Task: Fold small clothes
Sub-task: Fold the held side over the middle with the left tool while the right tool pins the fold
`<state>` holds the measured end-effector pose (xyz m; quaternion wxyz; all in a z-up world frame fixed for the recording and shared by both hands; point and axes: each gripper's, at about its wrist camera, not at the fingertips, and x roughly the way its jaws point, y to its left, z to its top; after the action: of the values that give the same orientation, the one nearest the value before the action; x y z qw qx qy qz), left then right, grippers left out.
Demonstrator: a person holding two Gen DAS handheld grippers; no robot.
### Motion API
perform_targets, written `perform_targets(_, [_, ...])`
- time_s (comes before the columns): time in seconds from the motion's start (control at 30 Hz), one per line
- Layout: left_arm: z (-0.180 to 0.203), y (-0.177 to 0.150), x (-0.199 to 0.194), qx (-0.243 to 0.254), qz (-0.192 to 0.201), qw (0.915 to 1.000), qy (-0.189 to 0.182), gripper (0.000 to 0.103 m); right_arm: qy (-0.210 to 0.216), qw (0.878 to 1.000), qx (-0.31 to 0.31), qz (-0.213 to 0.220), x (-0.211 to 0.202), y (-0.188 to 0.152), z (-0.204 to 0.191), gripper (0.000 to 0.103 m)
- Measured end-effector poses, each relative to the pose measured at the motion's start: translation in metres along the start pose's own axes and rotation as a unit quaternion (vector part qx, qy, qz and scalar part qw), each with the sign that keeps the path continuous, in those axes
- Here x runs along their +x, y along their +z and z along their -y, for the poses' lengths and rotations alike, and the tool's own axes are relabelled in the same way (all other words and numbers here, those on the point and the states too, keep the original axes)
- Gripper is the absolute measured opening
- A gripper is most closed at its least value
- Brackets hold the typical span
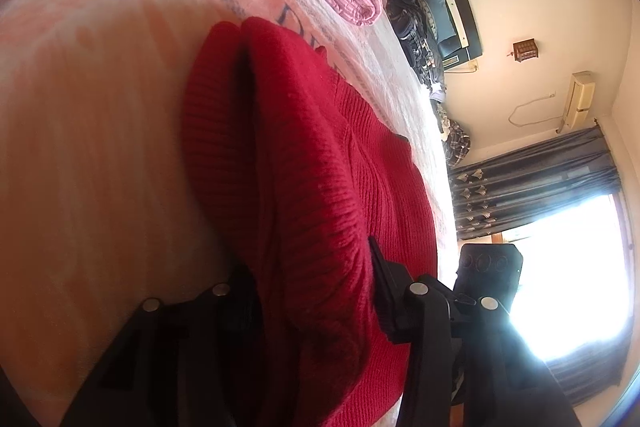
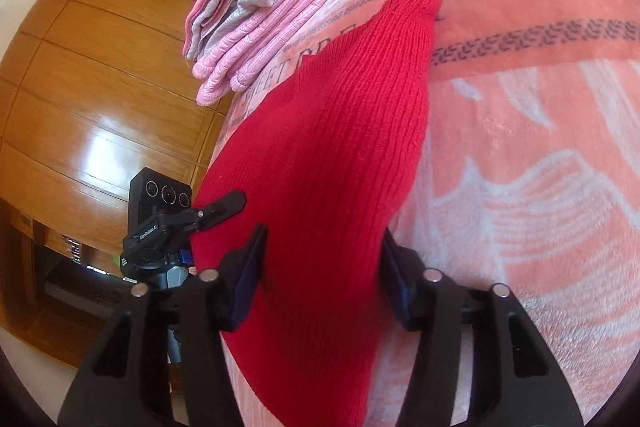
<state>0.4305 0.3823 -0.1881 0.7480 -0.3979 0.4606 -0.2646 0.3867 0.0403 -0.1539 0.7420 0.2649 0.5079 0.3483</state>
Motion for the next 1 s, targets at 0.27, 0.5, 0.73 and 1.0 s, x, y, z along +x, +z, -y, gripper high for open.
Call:
perform_targets(0.27, [0.037, -0.018, 0.000, 0.023, 0.005, 0.9985, -0.049, 0.038, 0.021, 1.000, -0.002, -0.010, -0.040, -0.011, -0.013, 0.034])
perform_targets(0.5, [0.088, -0.073, 0.042, 0.022, -0.037, 0.9964, -0.074, 0.038, -0.034, 0.999, -0.015, -0.030, -0.123, -0.038, -0.025, 0.033])
perform_targets(0.73, [0.121, -0.141, 0.087, -0.008, -0.085, 0.9947, -0.058, 0.038, -0.059, 0.998, 0.020, -0.024, -0.197, -0.079, 0.008, 0.033])
perform_targets(1.0, [0.117, -0.167, 0.110, 0.064, -0.096, 0.9929, -0.027, 0.043, -0.049, 0.995, 0.079, -0.023, -0.196, -0.116, 0.073, 0.043])
